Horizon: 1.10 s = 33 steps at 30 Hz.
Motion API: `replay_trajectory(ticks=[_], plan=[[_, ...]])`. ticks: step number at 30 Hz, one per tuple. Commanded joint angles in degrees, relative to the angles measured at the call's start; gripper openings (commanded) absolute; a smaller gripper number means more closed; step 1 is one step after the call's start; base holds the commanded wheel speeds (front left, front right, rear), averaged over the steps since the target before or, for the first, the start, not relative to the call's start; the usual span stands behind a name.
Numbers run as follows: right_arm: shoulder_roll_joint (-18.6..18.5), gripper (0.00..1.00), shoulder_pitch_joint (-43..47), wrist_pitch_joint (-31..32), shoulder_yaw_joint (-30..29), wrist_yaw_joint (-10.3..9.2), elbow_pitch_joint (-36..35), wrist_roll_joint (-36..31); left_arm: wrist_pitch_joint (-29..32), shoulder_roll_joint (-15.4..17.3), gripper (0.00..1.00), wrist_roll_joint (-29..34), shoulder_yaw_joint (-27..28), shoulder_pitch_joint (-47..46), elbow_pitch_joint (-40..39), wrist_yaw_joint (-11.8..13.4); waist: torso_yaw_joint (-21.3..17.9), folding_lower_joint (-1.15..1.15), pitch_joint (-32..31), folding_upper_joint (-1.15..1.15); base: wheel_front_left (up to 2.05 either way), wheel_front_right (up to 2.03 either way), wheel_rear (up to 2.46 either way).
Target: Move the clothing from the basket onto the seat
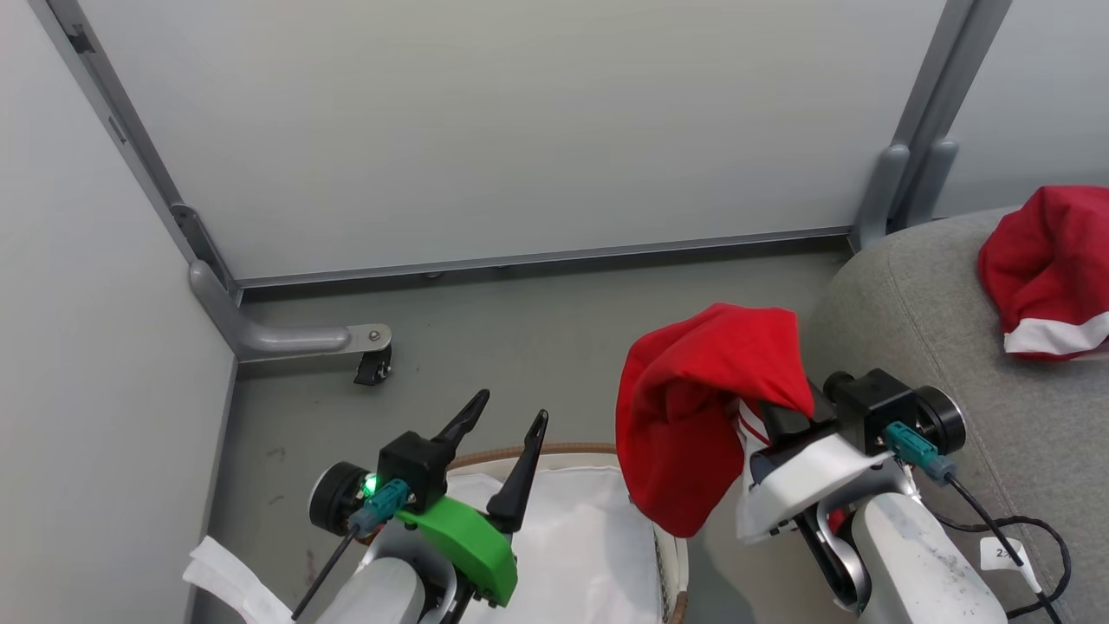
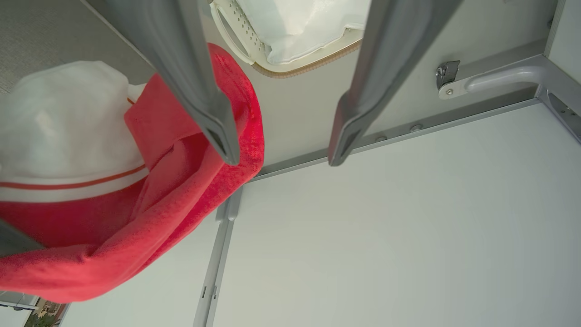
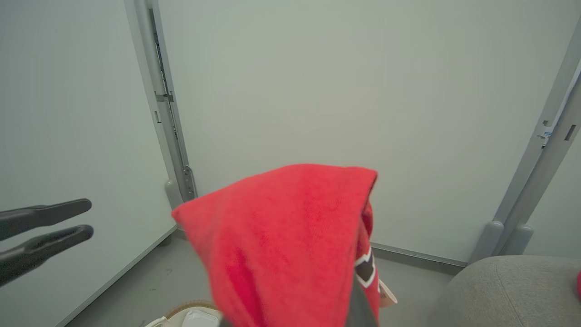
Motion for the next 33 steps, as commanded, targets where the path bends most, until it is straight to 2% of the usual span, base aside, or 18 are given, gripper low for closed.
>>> replay_trajectory(ticks=[1, 8, 24, 33], plan=[[-0.2, 0.00, 0.9, -0.2, -0.4, -0.06, 0.0, -0.4, 0.0, -0.1, 1.00, 0.5, 0.4, 1.4, -0.2, -0.1, -0.3, 0.00, 0.2, 0.00, 0.00, 0.00, 0.00], [-0.2, 0.00, -0.6, -0.2, -1.9, -0.06, 0.2, -1.0, 0.0, -1.0, 1.00, 2.0, 1.6, 2.9, -0.8, -0.1, -2.8, 0.00, 1.2, 0.00, 0.00, 0.00, 0.00], [-0.2, 0.00, -4.8, -0.2, -4.9, -0.06, -2.0, -2.1, 0.0, -1.0, 1.00, 4.4, 1.1, -0.5, -3.7, -0.1, -18.9, 0.00, 8.7, 0.00, 0.00, 0.00, 0.00], [-0.2, 0.00, -4.9, -0.2, -6.1, -0.06, -2.7, -1.1, 0.0, -0.3, 1.00, 4.2, -0.9, -3.0, -4.0, -0.1, -24.7, 0.00, 11.1, 0.00, 0.00, 0.00, 0.00]])
